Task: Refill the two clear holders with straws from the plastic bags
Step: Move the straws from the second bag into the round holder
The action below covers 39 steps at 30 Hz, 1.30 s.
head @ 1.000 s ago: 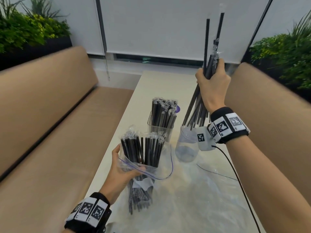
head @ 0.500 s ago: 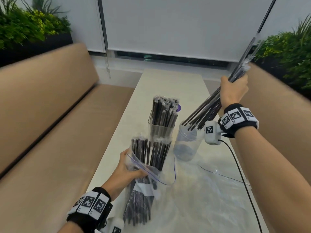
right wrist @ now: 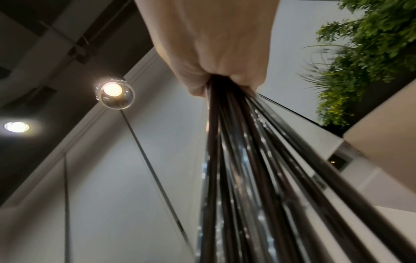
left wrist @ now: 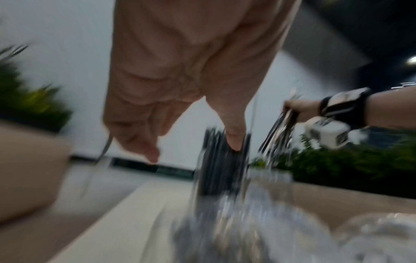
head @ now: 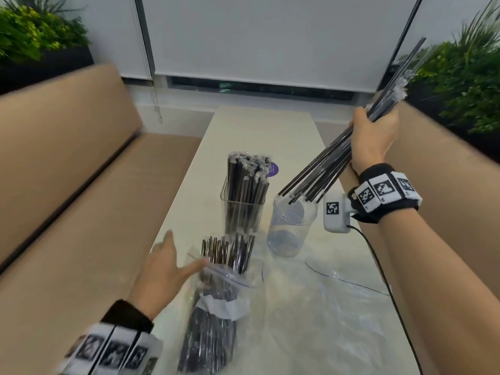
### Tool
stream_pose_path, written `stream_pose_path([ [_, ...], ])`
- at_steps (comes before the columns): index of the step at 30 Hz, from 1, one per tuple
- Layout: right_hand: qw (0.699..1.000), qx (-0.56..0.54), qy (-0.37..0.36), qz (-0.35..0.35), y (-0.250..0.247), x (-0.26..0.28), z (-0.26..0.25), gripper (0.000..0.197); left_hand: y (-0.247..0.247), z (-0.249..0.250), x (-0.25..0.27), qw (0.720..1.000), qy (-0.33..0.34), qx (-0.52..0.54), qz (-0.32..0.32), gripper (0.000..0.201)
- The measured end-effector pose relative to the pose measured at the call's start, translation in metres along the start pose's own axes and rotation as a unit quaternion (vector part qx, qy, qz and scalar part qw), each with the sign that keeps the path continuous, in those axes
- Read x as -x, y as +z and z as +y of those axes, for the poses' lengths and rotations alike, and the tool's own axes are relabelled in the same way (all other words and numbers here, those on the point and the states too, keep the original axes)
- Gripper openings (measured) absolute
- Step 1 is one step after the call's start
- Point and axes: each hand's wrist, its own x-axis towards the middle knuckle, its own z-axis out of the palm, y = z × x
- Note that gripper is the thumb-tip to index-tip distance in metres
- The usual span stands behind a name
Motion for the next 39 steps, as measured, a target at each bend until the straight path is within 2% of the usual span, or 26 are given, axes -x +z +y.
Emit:
stream_pose_path([
  [2, 0.999, -0.023, -0.012, -0.020, -0.005, 0.000, -0.004, 0.015, -0.021, 0.035, 0.012, 0.986, 0.135, 0.023, 0.093, 0.082],
  [4, 0.996, -0.061, -0.033, -0.049, -0.006, 0.004, -0.012, 0.016, -0.029, 0.083, 0.011, 0.963, 0.245, 0.050, 0.100, 0.056],
  [5, 0.994, -0.077, -0.043, -0.065, -0.005, 0.008, -0.017, 0.017, -0.029, 0.111, 0.008, 0.954, 0.283, 0.047, 0.091, 0.054],
  [7, 0.988, -0.110, -0.056, -0.096, -0.002, 0.016, -0.026, 0.019, -0.020, 0.162, -0.007, 0.942, 0.329, 0.025, 0.057, 0.066],
  [9, 0.979, -0.137, -0.064, -0.136, 0.003, 0.025, -0.034, 0.020, -0.004, 0.201, -0.033, 0.943, 0.331, 0.010, 0.017, 0.080],
  [11, 0.973, -0.149, -0.065, -0.164, 0.006, 0.030, -0.036, 0.020, 0.012, 0.226, -0.060, 0.948, 0.316, 0.018, -0.010, 0.080],
  [16, 0.966, -0.194, -0.001, -0.170, 0.006, 0.022, -0.023, 0.017, 0.036, 0.245, -0.101, 0.956, 0.266, 0.123, -0.025, 0.045],
  [19, 0.971, -0.164, 0.012, -0.171, 0.007, 0.019, -0.011, 0.016, 0.047, 0.245, -0.107, 0.957, 0.244, 0.148, -0.047, 0.034],
  [22, 0.972, -0.132, 0.003, -0.192, 0.012, 0.018, 0.003, 0.007, 0.057, 0.241, -0.112, 0.956, 0.233, 0.173, -0.051, 0.023],
  [27, 0.969, -0.123, 0.020, -0.213, 0.019, 0.024, 0.031, 0.010, 0.076, 0.226, -0.118, 0.959, 0.214, 0.179, -0.049, 0.016],
  [29, 0.969, -0.108, 0.033, -0.220, 0.019, 0.030, 0.044, 0.011, 0.084, 0.217, -0.120, 0.960, 0.206, 0.176, -0.067, 0.023],
  [35, 0.967, -0.056, 0.085, -0.234, 0.009, 0.043, 0.082, 0.016, 0.078, 0.209, -0.102, 0.972, 0.196, 0.070, -0.113, 0.070],
  [39, 0.960, -0.021, 0.117, -0.254, 0.001, 0.048, 0.100, 0.017, 0.060, 0.199, -0.076, 0.974, 0.217, -0.030, -0.066, 0.067],
])
